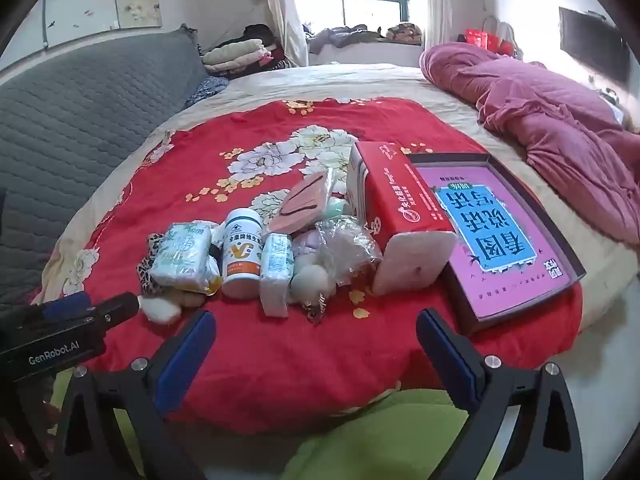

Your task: Organize soft objects

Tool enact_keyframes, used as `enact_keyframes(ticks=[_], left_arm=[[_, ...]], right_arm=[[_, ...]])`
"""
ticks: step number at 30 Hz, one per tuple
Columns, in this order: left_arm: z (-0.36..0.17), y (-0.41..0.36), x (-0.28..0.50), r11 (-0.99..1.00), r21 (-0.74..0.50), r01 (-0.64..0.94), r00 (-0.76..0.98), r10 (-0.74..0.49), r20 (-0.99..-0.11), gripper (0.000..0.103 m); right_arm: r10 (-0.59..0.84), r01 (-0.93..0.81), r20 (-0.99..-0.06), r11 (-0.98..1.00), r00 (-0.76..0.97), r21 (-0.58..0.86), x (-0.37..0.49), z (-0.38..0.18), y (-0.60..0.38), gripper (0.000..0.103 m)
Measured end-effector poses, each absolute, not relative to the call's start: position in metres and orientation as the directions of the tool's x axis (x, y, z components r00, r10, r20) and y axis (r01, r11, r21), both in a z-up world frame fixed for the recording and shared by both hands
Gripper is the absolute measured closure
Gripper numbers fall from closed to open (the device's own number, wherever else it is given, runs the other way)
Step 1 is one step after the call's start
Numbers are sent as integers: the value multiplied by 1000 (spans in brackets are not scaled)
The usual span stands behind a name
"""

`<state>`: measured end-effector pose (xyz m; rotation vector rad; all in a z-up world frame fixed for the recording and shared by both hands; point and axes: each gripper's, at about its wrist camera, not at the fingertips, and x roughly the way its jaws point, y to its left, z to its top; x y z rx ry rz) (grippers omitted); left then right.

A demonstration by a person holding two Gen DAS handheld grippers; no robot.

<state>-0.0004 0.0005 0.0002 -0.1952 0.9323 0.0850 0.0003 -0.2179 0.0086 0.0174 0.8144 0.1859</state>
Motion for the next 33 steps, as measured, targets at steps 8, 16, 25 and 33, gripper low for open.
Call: enact_keyframes(ticks=[8, 16, 25, 33], left_arm=[[3, -2, -1, 982, -111, -152, 559, -7, -829, 19], [5, -8, -5, 985, -98, -143, 568, 0, -823, 19], [6, -9, -6, 986, -89, -144, 568, 9, -823, 19], [8, -10, -8, 987, -86, -138, 570, 8, -821, 19]], right_arm=[[136, -159, -728, 987, 672, 37, 0, 10, -221, 2], [162, -164, -721, 984, 674, 67, -2, 10, -218, 2], [154, -159, -722, 985, 675, 61, -5, 12, -217, 2], [156, -160, -719, 985, 677, 64, -5, 14, -217, 2]])
